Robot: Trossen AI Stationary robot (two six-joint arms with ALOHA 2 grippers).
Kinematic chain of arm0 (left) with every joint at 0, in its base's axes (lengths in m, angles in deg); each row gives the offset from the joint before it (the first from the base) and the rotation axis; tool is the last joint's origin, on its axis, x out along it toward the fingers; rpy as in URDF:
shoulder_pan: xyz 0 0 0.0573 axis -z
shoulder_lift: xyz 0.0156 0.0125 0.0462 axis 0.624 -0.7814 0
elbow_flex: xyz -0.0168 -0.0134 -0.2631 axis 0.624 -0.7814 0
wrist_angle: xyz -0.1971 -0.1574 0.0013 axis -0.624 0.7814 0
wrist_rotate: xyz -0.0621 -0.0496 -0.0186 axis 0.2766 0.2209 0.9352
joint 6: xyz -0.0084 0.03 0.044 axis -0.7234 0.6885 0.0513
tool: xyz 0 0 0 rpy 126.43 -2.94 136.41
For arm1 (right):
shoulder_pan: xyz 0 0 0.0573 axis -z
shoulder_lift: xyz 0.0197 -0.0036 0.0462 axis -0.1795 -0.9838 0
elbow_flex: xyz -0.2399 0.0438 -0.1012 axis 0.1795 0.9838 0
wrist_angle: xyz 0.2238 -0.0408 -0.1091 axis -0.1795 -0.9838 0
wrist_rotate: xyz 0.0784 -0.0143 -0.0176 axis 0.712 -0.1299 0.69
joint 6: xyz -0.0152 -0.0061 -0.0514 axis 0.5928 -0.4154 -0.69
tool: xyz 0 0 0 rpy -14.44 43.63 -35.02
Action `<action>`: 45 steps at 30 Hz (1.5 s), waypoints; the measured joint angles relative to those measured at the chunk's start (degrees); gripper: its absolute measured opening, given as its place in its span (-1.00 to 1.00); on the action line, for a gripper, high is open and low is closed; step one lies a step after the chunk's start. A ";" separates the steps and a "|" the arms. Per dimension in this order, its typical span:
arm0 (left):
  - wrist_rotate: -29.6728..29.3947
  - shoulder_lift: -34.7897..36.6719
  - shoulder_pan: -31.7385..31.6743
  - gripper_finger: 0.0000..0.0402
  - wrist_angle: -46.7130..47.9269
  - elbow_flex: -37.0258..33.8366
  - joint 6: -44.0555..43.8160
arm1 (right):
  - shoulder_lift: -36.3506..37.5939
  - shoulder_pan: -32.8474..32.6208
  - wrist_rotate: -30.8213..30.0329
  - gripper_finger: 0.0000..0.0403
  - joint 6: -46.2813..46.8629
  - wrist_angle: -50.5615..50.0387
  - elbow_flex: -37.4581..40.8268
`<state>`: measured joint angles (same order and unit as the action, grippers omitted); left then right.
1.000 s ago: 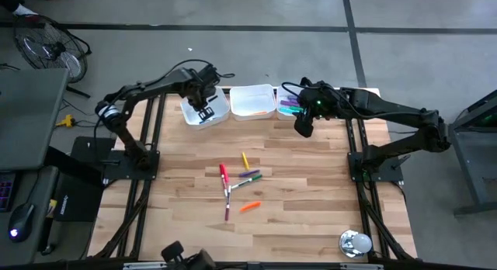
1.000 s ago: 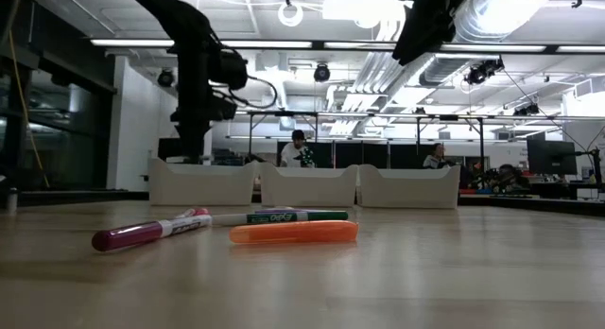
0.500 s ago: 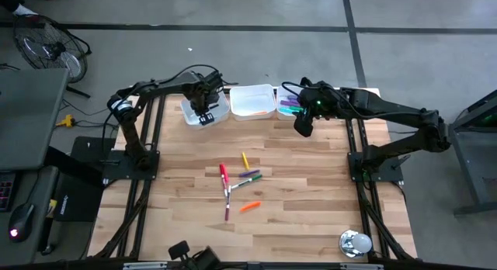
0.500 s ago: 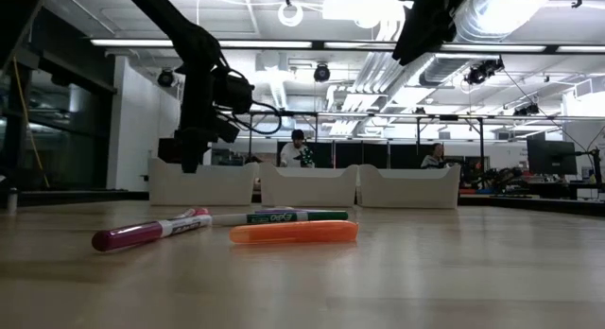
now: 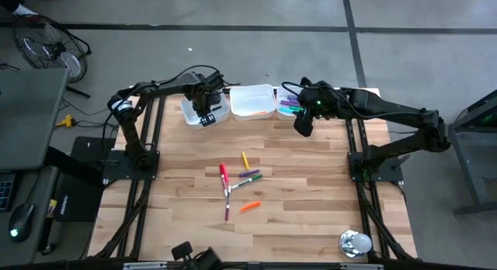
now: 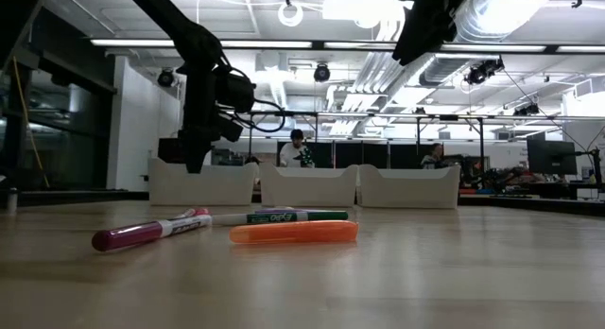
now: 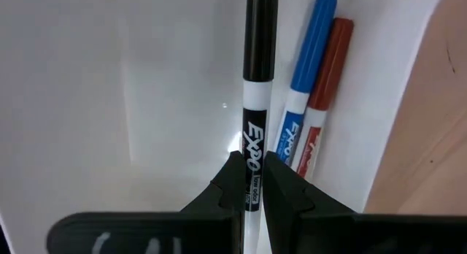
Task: Pick & Place Markers
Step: Put the black marker pen into the left white bin, then put the red marker pen into the left white bin
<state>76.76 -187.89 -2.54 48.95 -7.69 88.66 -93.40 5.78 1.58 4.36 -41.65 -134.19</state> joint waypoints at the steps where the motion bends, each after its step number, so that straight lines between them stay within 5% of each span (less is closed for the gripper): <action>1: -0.02 0.00 0.00 -0.91 0.03 0.00 -0.02 | 0.00 0.00 0.01 0.04 0.00 0.00 0.00; 7: 0.00 0.00 0.00 -0.90 0.11 0.00 -1.79 | 0.00 0.01 0.02 0.04 0.00 0.00 0.00; 18: -0.59 0.00 0.00 -0.37 0.07 0.00 -3.03 | 0.00 0.00 0.08 0.04 0.00 0.00 0.00; 36: 0.15 1.25 0.88 -0.34 12.91 11.02 -18.19 | 0.00 0.00 2.73 0.04 0.02 -0.10 0.00; 45: 0.30 8.11 7.61 -0.34 20.37 12.59 -30.99 | 0.00 0.00 2.92 0.04 0.59 -3.25 0.00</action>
<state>77.06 -179.78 5.07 69.32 4.90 57.67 -93.40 5.78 4.51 4.95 -44.90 -134.19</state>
